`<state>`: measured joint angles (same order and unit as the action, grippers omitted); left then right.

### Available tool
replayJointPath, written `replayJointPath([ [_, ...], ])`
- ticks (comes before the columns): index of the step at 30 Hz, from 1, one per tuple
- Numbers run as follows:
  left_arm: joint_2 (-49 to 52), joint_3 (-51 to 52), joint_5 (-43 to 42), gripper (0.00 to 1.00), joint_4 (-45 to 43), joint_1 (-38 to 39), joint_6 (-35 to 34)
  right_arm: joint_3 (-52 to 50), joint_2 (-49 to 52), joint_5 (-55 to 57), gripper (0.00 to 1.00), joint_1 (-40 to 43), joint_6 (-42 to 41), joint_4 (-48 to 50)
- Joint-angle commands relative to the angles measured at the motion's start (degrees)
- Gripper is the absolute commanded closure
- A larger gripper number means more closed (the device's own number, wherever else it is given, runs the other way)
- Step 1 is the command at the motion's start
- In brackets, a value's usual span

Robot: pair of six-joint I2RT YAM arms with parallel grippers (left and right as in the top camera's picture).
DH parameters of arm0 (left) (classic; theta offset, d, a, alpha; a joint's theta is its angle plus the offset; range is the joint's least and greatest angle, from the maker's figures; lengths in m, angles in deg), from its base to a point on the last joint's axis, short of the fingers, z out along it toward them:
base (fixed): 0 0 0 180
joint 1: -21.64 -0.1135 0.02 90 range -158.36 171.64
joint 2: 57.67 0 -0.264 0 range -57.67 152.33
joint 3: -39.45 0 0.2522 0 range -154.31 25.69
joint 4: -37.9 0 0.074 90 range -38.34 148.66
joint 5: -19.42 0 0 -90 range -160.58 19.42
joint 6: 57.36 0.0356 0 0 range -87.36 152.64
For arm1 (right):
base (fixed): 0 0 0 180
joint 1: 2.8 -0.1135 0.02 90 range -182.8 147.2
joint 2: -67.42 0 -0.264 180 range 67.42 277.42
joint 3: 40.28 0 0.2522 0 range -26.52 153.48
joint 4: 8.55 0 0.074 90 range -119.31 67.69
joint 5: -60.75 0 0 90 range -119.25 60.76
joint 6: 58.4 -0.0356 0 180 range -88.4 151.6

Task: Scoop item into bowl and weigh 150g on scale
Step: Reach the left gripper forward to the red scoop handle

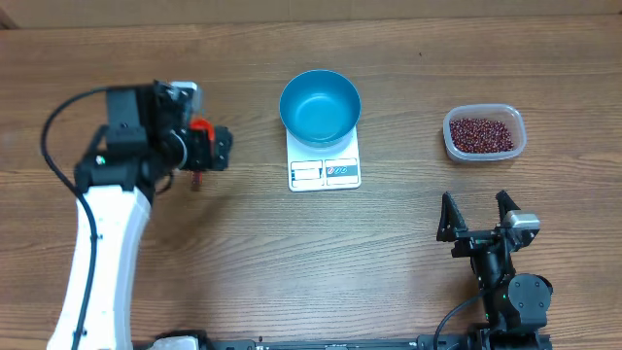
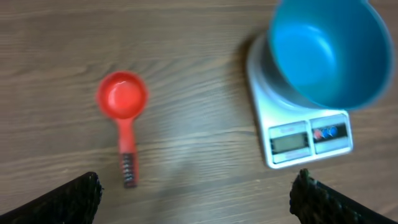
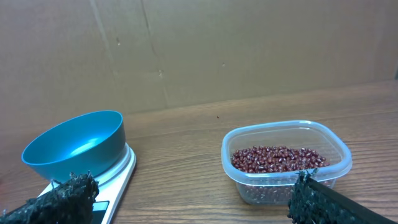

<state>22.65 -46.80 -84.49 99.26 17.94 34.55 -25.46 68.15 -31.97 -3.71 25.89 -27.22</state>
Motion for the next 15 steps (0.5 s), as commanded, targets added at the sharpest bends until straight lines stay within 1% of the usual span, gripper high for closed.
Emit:
replayJointPath([
  [1,4.8,-5.9,1.9,0.01,0.8,-3.1,-2.6,-0.6,-0.6,0.3,0.0,-0.5,0.2,0.3],
  [5,10.1,-8.2,3.8,0.09,0.0,-5.3,-7.0,-0.6,-0.6,0.3,0.0,-0.5,0.2,0.3],
  [9,15.0,-8.2,6.1,0.12,-1.7,-6.5,-10.5,-0.6,-0.6,0.3,0.0,-0.5,0.2,0.3],
  [15,22.7,-8.2,6.4,0.15,-7.6,-7.3,-11.2,-0.6,-0.6,0.3,0.0,-0.5,0.2,0.3],
])
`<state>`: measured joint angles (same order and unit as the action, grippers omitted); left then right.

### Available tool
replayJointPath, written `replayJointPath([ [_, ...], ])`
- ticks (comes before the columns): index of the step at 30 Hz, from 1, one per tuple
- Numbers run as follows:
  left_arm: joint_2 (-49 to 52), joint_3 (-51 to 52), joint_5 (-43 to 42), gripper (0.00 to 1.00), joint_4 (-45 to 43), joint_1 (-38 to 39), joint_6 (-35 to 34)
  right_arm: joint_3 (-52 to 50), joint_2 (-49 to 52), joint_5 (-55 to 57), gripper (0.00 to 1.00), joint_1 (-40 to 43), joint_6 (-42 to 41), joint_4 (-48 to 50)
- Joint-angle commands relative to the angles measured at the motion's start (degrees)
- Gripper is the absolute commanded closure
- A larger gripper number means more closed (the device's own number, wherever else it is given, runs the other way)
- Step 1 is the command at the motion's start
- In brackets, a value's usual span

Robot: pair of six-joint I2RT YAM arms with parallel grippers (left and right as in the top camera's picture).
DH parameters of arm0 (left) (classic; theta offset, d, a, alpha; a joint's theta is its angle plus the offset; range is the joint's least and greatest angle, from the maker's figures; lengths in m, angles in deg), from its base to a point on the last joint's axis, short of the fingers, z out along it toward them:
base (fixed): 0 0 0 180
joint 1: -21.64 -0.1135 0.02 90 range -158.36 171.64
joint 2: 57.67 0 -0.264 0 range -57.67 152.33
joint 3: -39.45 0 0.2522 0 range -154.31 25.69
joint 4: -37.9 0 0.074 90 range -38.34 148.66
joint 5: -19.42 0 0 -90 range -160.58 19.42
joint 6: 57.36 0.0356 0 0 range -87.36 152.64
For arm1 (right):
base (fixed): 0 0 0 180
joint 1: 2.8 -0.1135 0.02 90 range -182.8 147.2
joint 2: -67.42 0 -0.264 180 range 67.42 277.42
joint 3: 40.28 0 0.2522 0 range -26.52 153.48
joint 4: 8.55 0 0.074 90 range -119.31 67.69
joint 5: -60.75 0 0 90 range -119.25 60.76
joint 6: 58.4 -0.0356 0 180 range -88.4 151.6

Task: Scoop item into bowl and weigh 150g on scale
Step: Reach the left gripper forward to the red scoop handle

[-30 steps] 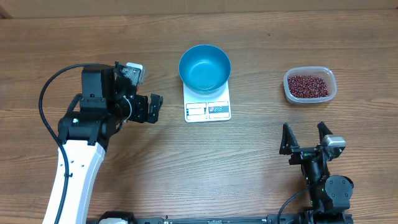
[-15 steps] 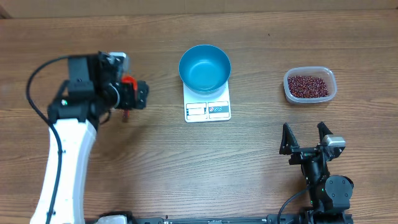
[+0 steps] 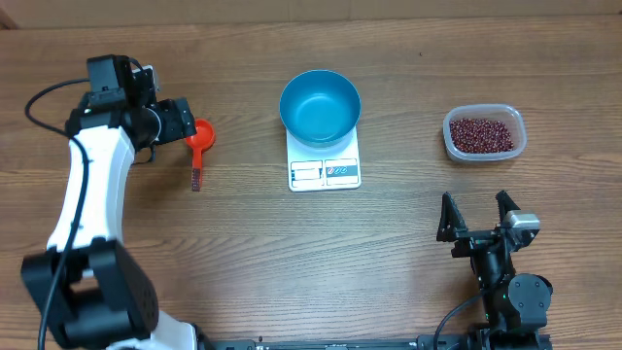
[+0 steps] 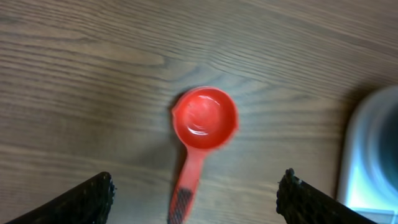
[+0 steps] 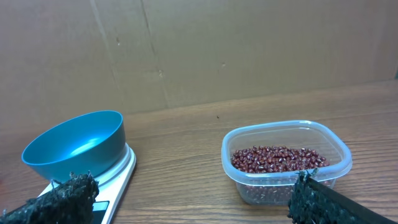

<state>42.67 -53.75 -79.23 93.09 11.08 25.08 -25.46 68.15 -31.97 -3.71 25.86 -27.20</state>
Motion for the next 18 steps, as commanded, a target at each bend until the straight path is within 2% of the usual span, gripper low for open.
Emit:
replayJointPath([
  [1,3.7,-1.2,1.2,0.16,-2.4,-0.2,-1.7,-0.6,-0.6,0.3,0.0,-0.5,0.2,0.3],
  [12,14.9,-1.2,1.7,0.27,-11.8,2.2,-1.5,-0.6,-0.6,0.3,0.0,-0.5,0.2,0.3],
  [18,17.4,-1.2,1.8,0.39,-13.6,2.3,-1.6,-0.6,-0.6,0.3,0.0,-0.5,0.2,0.3],
])
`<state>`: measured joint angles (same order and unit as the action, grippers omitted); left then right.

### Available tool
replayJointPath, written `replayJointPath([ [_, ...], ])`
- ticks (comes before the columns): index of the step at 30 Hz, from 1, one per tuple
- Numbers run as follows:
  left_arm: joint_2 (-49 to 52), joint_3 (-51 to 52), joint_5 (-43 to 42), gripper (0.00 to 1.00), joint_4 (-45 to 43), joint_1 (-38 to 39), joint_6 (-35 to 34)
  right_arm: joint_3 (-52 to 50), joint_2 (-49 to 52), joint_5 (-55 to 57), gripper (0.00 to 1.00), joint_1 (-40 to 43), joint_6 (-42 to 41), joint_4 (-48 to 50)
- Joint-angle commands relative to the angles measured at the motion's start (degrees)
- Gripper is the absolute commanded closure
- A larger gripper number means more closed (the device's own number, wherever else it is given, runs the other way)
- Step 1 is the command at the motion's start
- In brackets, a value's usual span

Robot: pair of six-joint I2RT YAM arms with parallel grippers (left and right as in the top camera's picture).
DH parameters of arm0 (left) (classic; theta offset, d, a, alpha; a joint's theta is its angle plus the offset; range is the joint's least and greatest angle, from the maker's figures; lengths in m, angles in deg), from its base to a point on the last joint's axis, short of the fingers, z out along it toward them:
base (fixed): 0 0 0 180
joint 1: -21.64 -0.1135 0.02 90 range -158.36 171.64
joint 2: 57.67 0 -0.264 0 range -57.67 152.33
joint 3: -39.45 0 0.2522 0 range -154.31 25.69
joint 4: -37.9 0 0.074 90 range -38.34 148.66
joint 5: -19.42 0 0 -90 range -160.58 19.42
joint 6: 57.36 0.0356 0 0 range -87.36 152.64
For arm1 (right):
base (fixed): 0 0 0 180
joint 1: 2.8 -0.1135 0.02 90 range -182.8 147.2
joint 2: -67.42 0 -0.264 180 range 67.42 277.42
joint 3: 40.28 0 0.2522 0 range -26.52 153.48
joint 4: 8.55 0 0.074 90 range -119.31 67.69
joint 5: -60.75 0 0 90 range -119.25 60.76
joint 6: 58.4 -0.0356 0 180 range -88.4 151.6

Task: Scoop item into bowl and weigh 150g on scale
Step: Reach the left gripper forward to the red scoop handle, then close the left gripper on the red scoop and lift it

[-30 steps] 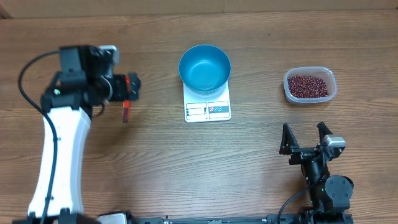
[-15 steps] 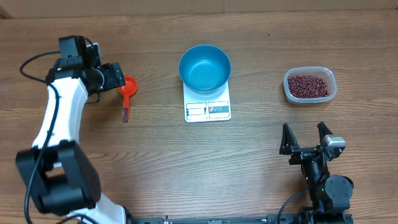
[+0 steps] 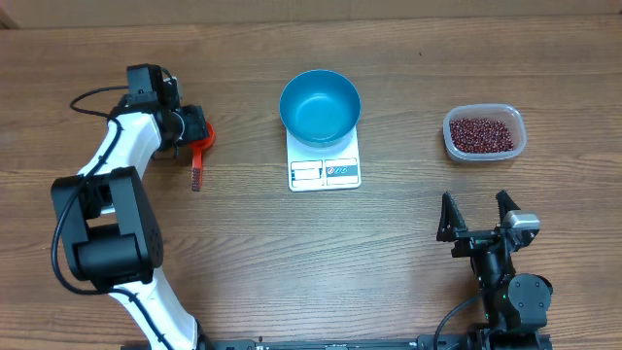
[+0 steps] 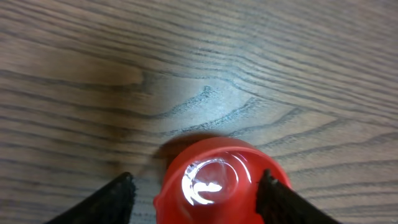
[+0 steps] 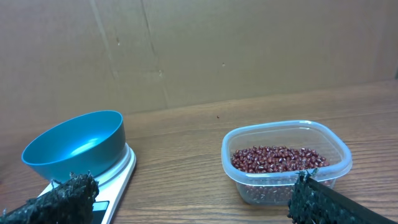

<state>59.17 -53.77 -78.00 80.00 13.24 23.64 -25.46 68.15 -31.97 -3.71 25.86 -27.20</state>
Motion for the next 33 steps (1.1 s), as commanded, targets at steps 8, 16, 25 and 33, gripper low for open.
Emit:
replayJointPath([
  [8,1.0,-1.2,4.0,0.57,-0.9,0.2,0.0,-0.6,-0.6,0.3,0.0,-0.5,0.2,0.3],
  [16,1.0,-1.2,4.0,0.66,-1.2,0.2,0.7,-0.6,-0.6,0.3,0.0,-0.5,0.2,0.3],
  [25,1.3,-0.8,6.8,0.73,-1.2,0.9,2.2,-0.6,-0.6,0.3,0.0,-0.5,0.2,0.3],
  [33,4.8,-0.8,6.3,0.76,-1.4,1.4,2.4,-0.6,-0.6,0.3,0.0,-0.5,0.2,0.3],
])
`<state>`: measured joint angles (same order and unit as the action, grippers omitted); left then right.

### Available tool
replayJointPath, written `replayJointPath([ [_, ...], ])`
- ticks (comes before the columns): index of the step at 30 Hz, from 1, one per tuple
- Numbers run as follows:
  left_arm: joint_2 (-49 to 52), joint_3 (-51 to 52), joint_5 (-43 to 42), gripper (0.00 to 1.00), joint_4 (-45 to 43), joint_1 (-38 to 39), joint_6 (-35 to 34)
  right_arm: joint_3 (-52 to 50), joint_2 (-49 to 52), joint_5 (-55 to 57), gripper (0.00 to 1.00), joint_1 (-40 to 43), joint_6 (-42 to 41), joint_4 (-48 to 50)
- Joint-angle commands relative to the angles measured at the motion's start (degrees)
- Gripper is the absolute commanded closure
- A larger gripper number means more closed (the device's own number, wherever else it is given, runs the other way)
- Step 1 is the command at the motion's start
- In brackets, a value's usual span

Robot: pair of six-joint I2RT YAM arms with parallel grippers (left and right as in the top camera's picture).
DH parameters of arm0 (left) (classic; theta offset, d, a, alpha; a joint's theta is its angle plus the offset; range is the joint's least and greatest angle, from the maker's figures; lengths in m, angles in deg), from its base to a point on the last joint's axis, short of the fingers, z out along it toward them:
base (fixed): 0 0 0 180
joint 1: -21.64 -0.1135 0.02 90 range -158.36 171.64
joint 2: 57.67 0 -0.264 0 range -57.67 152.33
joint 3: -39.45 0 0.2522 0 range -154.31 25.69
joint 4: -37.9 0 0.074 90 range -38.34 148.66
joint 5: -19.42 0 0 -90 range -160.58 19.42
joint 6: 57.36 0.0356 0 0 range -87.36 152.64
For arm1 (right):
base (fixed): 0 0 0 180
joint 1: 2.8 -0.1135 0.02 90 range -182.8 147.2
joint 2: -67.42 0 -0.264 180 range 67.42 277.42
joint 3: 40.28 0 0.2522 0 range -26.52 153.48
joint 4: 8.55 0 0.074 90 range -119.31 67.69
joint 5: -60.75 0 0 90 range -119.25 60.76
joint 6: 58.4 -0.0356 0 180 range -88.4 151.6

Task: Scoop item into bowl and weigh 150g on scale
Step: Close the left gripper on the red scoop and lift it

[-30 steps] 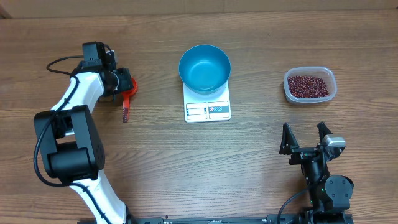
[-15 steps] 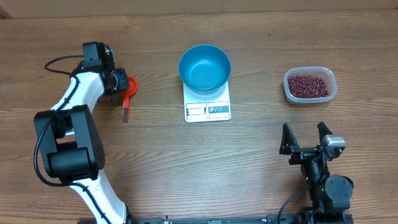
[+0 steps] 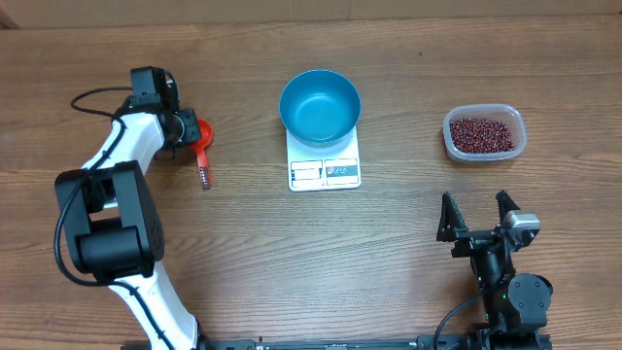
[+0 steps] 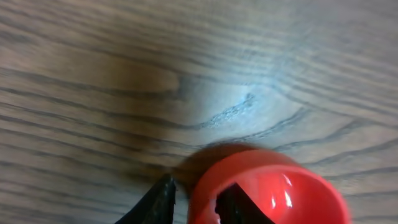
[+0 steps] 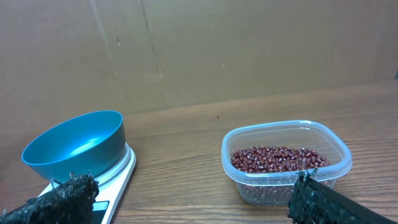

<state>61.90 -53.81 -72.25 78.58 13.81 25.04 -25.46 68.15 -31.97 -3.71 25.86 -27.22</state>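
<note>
The red scoop (image 3: 202,136) lies on the table left of the scale, its handle pointing toward the near edge. My left gripper (image 3: 187,129) is at its cup. In the left wrist view the cup (image 4: 280,193) fills the lower right. The left gripper (image 4: 194,194) is shut on the cup's rim, one finger outside the cup and one inside. A blue bowl (image 3: 320,107) stands empty on the white scale (image 3: 325,171). The clear tub of red beans (image 3: 484,134) sits at the right. My right gripper (image 3: 476,216) rests open near the front edge, also seen in its own view (image 5: 189,199).
Bare wooden table surrounds the scale. In the right wrist view a cardboard wall (image 5: 199,50) stands behind the bowl (image 5: 74,146) and the bean tub (image 5: 283,163). The left arm's cable loops at the far left (image 3: 92,97).
My left gripper's fingers, then spread wide either side of the scoop's cup, are now shut on its rim. The scoop's handle has swung slightly to the right. The right arm is unchanged.
My left gripper first hung open high over the scoop, with the scale in its view. It was then lower and centred over the cup, then low with its fingers either side of the cup. Now it is shut on the rim. The right arm stayed parked and open.
</note>
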Motion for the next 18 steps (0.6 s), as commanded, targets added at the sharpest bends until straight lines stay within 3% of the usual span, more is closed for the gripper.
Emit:
replayJointPath([
  [1,2.6,-0.8,0.6,0.77,0.0,1.0,1.0,-0.6,-0.6,0.3,0.0,-0.5,0.2,0.3],
  [3,3.0,-0.8,0.6,0.79,0.0,1.5,1.0,-0.6,-0.6,0.3,0.0,-0.5,0.2,0.3],
  [8,3.0,-0.9,0.6,0.96,-0.4,2.2,0.9,-0.6,-0.6,0.3,0.0,-0.5,0.2,0.3],
  [18,-3.3,-4.1,0.8,0.96,4.2,2.1,-2.0,-0.6,-0.6,0.3,0.0,-0.5,0.2,0.3],
])
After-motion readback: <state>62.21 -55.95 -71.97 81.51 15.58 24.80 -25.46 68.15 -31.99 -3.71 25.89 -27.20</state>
